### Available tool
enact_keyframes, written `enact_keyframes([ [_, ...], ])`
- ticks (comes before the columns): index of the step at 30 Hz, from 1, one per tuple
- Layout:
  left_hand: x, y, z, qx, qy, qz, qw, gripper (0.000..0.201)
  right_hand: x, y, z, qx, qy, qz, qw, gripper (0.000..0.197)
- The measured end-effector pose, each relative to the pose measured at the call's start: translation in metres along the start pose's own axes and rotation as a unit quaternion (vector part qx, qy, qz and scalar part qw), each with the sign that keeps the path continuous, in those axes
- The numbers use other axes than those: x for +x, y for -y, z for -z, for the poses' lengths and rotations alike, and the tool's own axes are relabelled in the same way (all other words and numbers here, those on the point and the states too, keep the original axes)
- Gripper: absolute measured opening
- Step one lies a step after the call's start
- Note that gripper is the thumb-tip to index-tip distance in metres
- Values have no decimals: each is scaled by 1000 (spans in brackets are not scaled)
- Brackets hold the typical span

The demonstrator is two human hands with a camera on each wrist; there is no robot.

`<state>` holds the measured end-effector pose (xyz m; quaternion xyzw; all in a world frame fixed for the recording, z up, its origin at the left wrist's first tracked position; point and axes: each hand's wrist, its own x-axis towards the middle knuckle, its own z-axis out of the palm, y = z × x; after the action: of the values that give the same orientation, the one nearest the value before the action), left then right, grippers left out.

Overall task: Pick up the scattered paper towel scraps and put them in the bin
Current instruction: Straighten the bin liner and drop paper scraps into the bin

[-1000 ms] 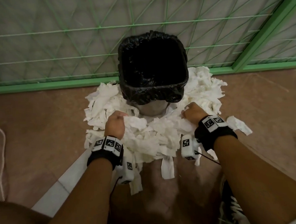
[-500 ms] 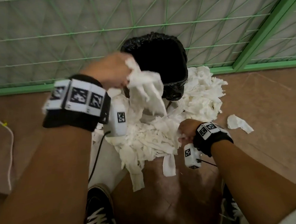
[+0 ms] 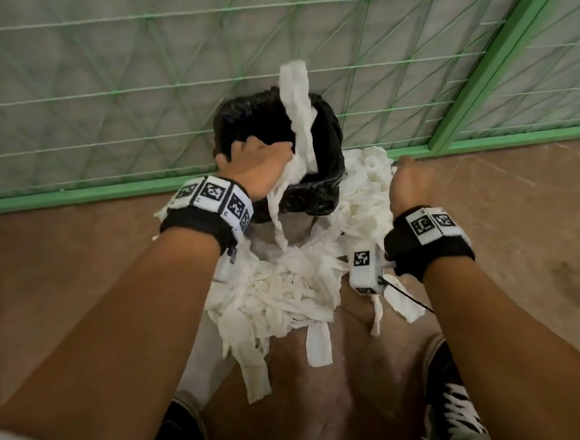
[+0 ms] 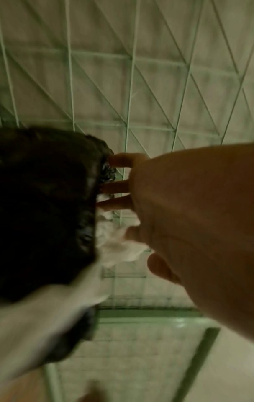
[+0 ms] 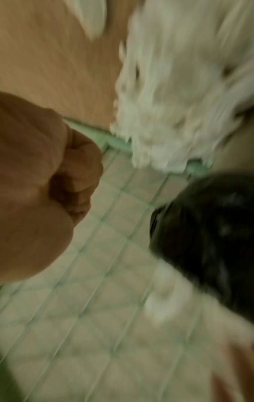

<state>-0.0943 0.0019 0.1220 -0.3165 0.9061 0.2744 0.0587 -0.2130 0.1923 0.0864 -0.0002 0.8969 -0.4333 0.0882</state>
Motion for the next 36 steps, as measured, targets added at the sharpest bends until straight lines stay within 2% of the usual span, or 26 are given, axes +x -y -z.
enact_keyframes([
  [1, 1, 6, -4, 11, -28, -19, 999, 45, -4, 22, 5, 11, -23, 46, 999, 24],
  [3, -2, 18, -2, -59, -168, -30, 984, 43, -12, 64, 9, 97, -57, 117, 987, 41],
  [5, -7, 31, -1, -195, -303, 11, 933, 33, -16, 92, 0, 140, -84, 195, 967, 43],
  [6, -11, 37, -4, -250, -335, 38, 908, 25, -21, 104, -6, 137, -76, 240, 958, 40],
  [7, -17, 43, -10, -279, -345, 59, 894, 18, -24, 112, -13, 130, -38, 271, 953, 36],
  [8, -23, 47, -16, -286, -342, 69, 892, 15, -25, 118, -22, 95, 4, 311, 946, 33],
  [10, -36, 51, -32, -268, -323, 39, 907, 16, -20, 118, -42, -14, 125, 342, 931, 42],
  [11, -43, 51, -39, -253, -316, 6, 914, 18, -16, 114, -47, -48, 167, 337, 925, 49],
  [12, -49, 50, -46, -232, -311, -31, 921, 17, -8, 107, -50, -50, 171, 333, 926, 52],
  [14, -60, 44, -56, -173, -297, -97, 934, 19, 16, 89, -43, -3, 97, 294, 951, 47],
  [16, -64, 34, -62, -97, -258, -134, 952, 34, 43, 56, -27, 10, 12, 218, 976, 38],
  [18, -60, 25, -66, -33, -219, -139, 965, 42, 74, 2, -10, -83, 26, 96, 992, 37],
  [19, -55, 22, -67, -6, -215, -133, 968, 40, 86, -34, -4, -179, 70, 15, 981, 44],
  [20, -51, 19, -67, 19, -219, -126, 967, 37, 109, -82, -1, -258, 113, -44, 958, 61],
  [21, -47, 16, -66, 41, -230, -123, 965, 33, 119, -123, 2, -349, 147, -76, 922, 86],
  [22, -44, 14, -65, 53, -244, -125, 960, 29, 115, -146, 6, -421, 179, -98, 884, 102],
  [23, -41, 11, -63, 56, -257, -131, 956, 26, 113, -171, 9, -446, 191, -111, 867, 97],
  [24, -39, 9, -61, 52, -268, -134, 953, 25, 110, -192, 12, -461, 196, -139, 854, 83],
  [25, -37, 8, -58, 42, -277, -133, 951, 24, 98, -198, 12, -472, 204, -153, 844, 80],
  [26, -33, 7, -56, 22, -285, -126, 950, 23, 87, -202, 11, -484, 208, -171, 832, 87],
  [27, -31, 7, -53, -6, -294, -121, 948, 22, 72, -198, 6, -462, 197, -171, 847, 90],
  [29, -25, 9, -49, -38, -304, -118, 945, 26, 70, -208, -7, -423, 195, -125, 876, 64],
  [30, -22, 9, -47, -24, -301, -113, 947, 35, 74, -209, -14, -436, 209, -74, 872, 49],
  [32, -22, 13, -46, 12, -283, -76, 956, 47, 65, -196, -34, -429, 182, -27, 884, 32],
  [34, -22, 23, -46, 3, -282, -33, 959, 49, 63, -203, -56, -414, 182, 8, 892, 30],
  [36, -27, 39, -46, -46, -331, 5, 943, 45, 51, -194, -64, -364, 180, -5, 914, 28],
])
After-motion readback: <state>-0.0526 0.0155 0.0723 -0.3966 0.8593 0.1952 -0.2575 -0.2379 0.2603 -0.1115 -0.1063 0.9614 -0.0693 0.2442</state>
